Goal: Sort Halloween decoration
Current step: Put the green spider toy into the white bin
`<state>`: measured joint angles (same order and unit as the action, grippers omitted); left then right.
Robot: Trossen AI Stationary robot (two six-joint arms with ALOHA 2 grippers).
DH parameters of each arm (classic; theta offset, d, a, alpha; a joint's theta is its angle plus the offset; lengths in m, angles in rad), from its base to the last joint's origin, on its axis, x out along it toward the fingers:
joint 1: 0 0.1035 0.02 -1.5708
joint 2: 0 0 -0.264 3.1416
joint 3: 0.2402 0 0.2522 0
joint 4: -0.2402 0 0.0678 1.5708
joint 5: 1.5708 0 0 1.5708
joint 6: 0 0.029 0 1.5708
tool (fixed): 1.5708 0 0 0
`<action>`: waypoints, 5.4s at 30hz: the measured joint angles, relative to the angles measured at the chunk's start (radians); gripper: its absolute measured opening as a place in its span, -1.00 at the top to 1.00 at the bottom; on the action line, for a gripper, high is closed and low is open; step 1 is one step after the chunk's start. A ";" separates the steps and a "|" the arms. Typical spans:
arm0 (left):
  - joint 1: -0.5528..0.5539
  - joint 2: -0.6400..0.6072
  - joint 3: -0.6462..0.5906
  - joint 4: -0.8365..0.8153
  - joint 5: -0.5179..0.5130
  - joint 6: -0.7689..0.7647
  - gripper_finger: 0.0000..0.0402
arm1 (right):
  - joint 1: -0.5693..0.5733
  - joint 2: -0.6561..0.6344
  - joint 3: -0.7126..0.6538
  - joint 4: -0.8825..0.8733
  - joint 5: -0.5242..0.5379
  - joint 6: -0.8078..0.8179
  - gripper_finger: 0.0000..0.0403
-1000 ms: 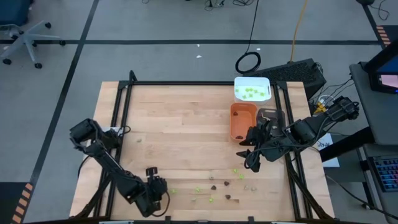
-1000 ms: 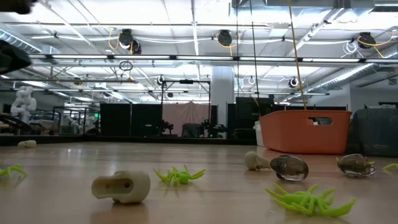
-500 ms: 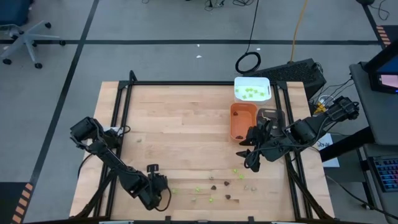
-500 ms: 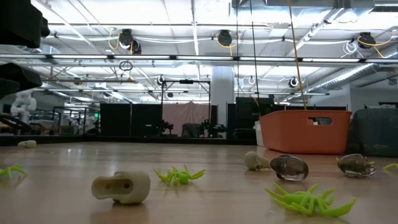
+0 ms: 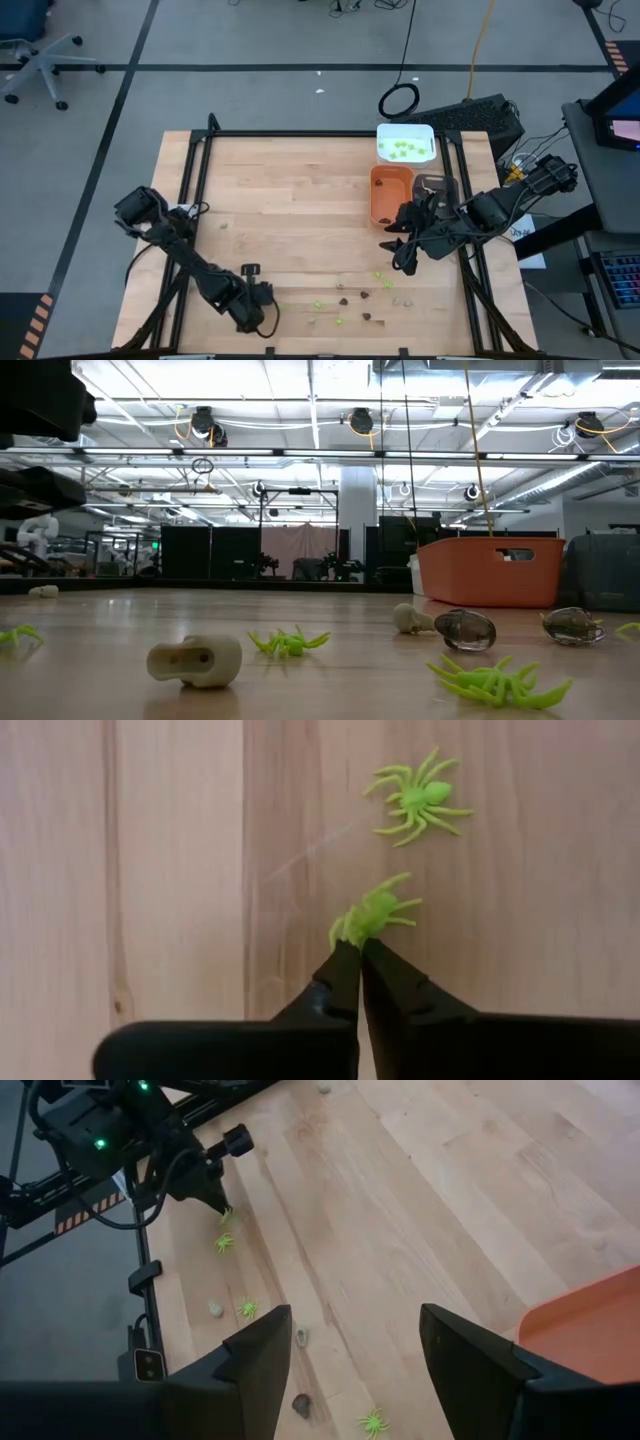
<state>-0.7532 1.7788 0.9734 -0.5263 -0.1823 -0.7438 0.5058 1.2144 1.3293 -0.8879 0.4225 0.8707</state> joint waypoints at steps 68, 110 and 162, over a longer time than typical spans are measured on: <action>0.510 -0.251 0.450 0.201 -0.221 0.469 1.00 | -0.277 0.159 0.000 0.584 -0.139 -0.257 0.45; 0.525 -0.588 0.449 -0.159 -0.215 0.184 0.20 | -0.281 -0.110 0.000 0.602 -0.295 -0.797 1.00; 0.681 -0.621 0.449 -0.243 -0.239 0.419 0.20 | -0.457 -0.126 0.000 0.629 -0.215 -0.086 1.00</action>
<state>-0.0718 1.1580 1.4220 -0.7689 -0.4209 -0.3252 0.0486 1.0880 1.3293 -0.2588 0.2074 0.7843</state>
